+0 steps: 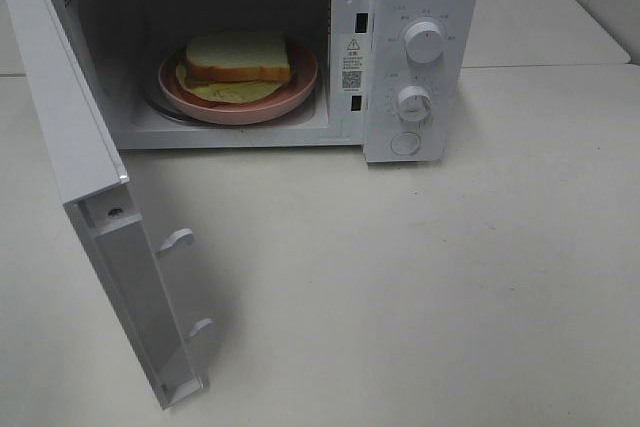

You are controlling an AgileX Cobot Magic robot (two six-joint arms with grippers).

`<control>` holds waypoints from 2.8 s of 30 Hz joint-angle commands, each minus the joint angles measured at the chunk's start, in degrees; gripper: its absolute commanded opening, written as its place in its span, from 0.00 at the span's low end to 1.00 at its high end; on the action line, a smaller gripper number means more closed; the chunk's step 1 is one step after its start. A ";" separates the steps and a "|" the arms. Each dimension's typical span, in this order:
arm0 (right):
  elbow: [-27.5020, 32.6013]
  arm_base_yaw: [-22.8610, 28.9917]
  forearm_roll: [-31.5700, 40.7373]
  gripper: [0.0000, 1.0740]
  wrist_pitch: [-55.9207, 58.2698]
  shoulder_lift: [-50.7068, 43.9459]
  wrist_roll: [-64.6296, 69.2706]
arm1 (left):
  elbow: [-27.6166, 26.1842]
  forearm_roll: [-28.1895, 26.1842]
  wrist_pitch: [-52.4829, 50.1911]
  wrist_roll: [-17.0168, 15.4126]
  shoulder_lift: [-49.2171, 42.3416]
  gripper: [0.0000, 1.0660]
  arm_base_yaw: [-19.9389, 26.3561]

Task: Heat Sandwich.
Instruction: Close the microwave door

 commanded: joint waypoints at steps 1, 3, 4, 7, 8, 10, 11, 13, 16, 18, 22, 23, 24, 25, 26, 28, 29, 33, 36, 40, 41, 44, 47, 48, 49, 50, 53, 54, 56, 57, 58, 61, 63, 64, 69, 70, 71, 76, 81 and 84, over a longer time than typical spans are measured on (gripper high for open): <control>2.35 -2.18 -0.29 0.71 0.34 -2.86 0.52 | 0.11 0.00 -0.23 -0.06 -1.49 0.92 -0.17; 4.35 -3.27 -0.23 0.71 0.40 -4.64 0.52 | 0.11 0.00 -0.23 -0.06 -1.49 0.92 -0.17; 5.10 -3.67 -0.23 0.71 0.40 -5.56 0.52 | 0.11 0.00 -0.23 -0.06 -1.49 0.92 -0.17; 6.76 -4.64 -0.29 0.71 0.29 -7.05 0.52 | 0.11 0.00 -0.23 -0.06 -1.49 0.92 -0.17; 8.48 -5.16 -0.23 0.71 -0.23 -8.31 0.52 | 0.11 0.00 -0.23 -0.06 -1.49 0.92 -0.17; 9.63 -5.16 -0.11 0.71 -0.86 -9.63 0.69 | 0.11 0.00 -0.23 -0.06 -1.49 0.92 -0.17; 9.68 -5.16 0.00 0.71 -2.23 -10.83 0.92 | 0.11 0.00 -0.23 -0.06 -1.49 0.92 -0.17; 9.74 -5.16 -0.06 0.71 -2.75 -11.46 0.92 | 0.11 0.00 -0.23 -0.06 -1.49 0.92 -0.17; 10.03 -5.16 -0.06 0.71 -4.18 -12.72 0.92 | 0.11 0.00 -0.23 -0.06 -1.49 0.92 -0.17; 12.03 -5.16 0.00 0.71 -7.28 -14.73 0.97 | 0.11 0.00 -0.23 -0.06 -1.49 0.92 -0.17; 11.92 -5.16 -0.23 0.71 -7.51 -17.19 1.15 | 0.11 0.00 -0.23 -0.06 -1.49 0.92 -0.17; 11.92 -5.16 -0.23 0.71 -7.51 -17.13 1.15 | 0.11 0.00 -0.23 -0.06 -1.49 0.92 -0.17; 11.92 -5.16 -0.17 0.71 -7.51 -17.13 1.15 | 0.11 0.00 -0.23 -0.06 -1.49 0.92 -0.17; 11.92 -5.16 -0.17 0.71 -7.51 -17.13 1.15 | 0.11 0.00 -0.23 -0.06 -1.38 0.92 -0.17; 11.92 -5.16 -0.17 0.71 -7.51 -17.13 1.15 | 0.11 0.00 -0.23 -0.06 -1.38 0.92 -0.17; 11.92 -5.16 -0.17 0.71 -7.51 -17.13 1.15 | 0.11 0.00 -0.23 -0.06 -1.32 0.92 -0.17; 11.92 -5.16 -0.17 0.71 -7.51 -17.13 1.15 | 0.11 0.00 -0.23 -0.06 -1.32 0.92 -0.17; 11.92 -5.16 -0.17 0.71 -7.51 -17.13 1.15 | 0.11 0.00 -0.23 -0.06 -1.32 0.92 -0.17; 11.92 -5.16 -0.17 0.71 -7.51 -17.13 1.15 | 0.11 0.00 -0.23 -0.06 -1.32 0.92 -0.17; 11.92 -5.16 -0.17 0.71 -7.51 -17.13 1.15 | 0.11 0.00 -0.23 -0.06 -1.32 0.92 -0.17; 11.92 -5.16 -0.17 0.71 -7.51 -17.13 1.15 | 0.11 0.00 -0.23 -0.06 -1.32 0.92 -0.17; 11.92 -5.16 -0.17 0.71 -7.51 -17.13 1.15 | 0.11 0.00 -0.23 -0.06 -1.32 0.92 -0.17; 11.92 -5.16 -0.17 0.71 -7.51 -17.13 1.15 | 0.11 0.00 -0.23 -0.06 -1.32 0.92 -0.17; 11.92 -5.16 -0.17 0.71 -7.51 -17.13 1.15 | 0.11 0.00 -0.23 -0.06 -1.32 0.92 -0.17; 11.92 -5.16 -0.17 0.71 -7.51 -17.13 1.15 | 0.11 0.00 -0.23 -0.06 -1.32 0.92 -0.17; 11.92 -5.16 -0.17 0.71 -7.51 -17.13 1.15 | 0.11 0.00 -0.23 -0.06 -1.32 0.92 -0.17; 11.92 -5.16 -0.17 0.71 -7.51 -17.13 1.15 | 0.11 0.00 -0.23 -0.06 -1.32 0.92 -0.17; 11.92 -5.16 -0.17 0.71 -7.51 -17.13 1.15 | 0.11 0.00 -0.23 -0.06 -1.32 0.92 -0.17; 11.92 -5.16 -0.17 0.71 -7.51 -17.13 1.15 | 0.11 0.00 -0.23 -0.06 -1.32 0.92 -0.17; 11.92 -5.16 -0.17 0.71 -7.51 -17.13 1.15 | 0.11 0.00 -0.23 -0.06 -1.32 0.92 -0.17; 11.92 -5.16 -0.17 0.71 -7.51 -17.13 1.15 | 0.11 0.00 -0.23 -0.06 -1.32 0.92 -0.17; 11.92 -5.16 -0.17 0.71 -7.51 -17.13 1.15 | 0.11 0.00 -0.23 -0.06 -1.32 0.92 -0.17; 11.92 -5.16 -0.17 0.71 -7.51 -17.13 1.15 | 0.11 0.00 -0.23 -0.06 -1.32 0.92 -0.17; 11.92 -5.16 -0.17 0.71 -7.51 -17.13 1.15 | 0.11 0.00 -0.23 -0.06 -1.32 0.92 -0.17; 11.92 -5.16 -0.17 0.71 -7.51 -17.13 1.15 | 0.11 0.00 -0.23 -0.06 -1.32 0.92 -0.17; 11.92 -5.16 -0.17 0.71 -7.51 -17.13 1.15 | 0.11 0.00 -0.23 -0.06 -1.32 0.92 -0.17; 11.92 -5.16 -0.17 0.71 -7.51 -17.13 1.15 | 0.11 0.00 -0.23 -0.06 -1.32 0.92 -0.17; 11.92 -5.16 -0.17 0.71 -7.51 -17.13 1.15 | 0.11 -0.40 -0.23 -0.06 -1.32 0.92 -0.17; 11.92 -5.16 -0.17 0.71 -7.51 -17.13 1.15 | 0.11 -1.89 -0.29 -0.06 -1.32 0.92 -0.17; 11.92 -5.16 -0.17 0.71 -7.51 -17.13 1.15 | 0.11 -1.89 -0.34 -0.06 -1.32 0.92 -0.17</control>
